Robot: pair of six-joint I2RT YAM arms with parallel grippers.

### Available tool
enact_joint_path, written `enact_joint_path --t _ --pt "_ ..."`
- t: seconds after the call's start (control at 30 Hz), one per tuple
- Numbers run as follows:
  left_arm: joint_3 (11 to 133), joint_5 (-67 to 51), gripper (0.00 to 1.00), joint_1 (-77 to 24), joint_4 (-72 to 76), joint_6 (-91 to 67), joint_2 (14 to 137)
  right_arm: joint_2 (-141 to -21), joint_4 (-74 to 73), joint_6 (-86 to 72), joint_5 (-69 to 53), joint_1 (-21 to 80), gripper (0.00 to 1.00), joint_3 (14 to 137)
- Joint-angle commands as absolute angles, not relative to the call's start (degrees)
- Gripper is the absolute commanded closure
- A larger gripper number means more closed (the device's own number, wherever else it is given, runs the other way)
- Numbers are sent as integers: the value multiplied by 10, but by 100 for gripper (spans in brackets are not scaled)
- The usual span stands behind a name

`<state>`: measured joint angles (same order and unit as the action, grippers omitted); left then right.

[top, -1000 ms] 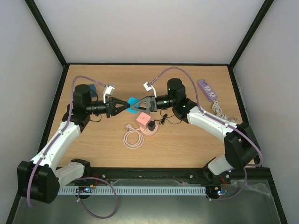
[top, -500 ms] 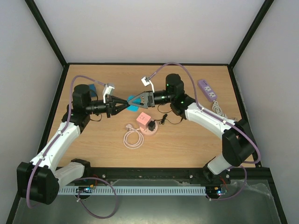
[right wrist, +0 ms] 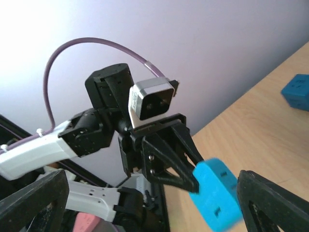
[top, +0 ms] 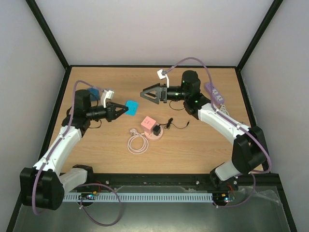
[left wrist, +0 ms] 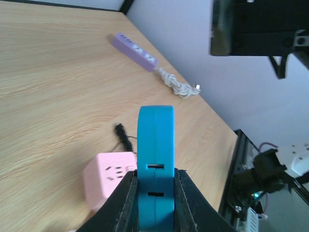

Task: Pull the plug off the socket

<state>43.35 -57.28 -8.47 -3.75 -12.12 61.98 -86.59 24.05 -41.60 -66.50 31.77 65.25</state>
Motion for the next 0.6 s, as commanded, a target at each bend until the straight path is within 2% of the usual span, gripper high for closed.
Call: enact_joint_path --t 0.0,0.2,0.57 --pt "440 -556 97 -38 -96 -68 624 -837 178 -320 -648 310 6 664" --pt "463 -522 97 43 -193 43 662 -833 75 -225 -629 307 4 664" --pt "495 -489 97 196 -268 168 761 -844 -27 -114 -607 308 1 671"
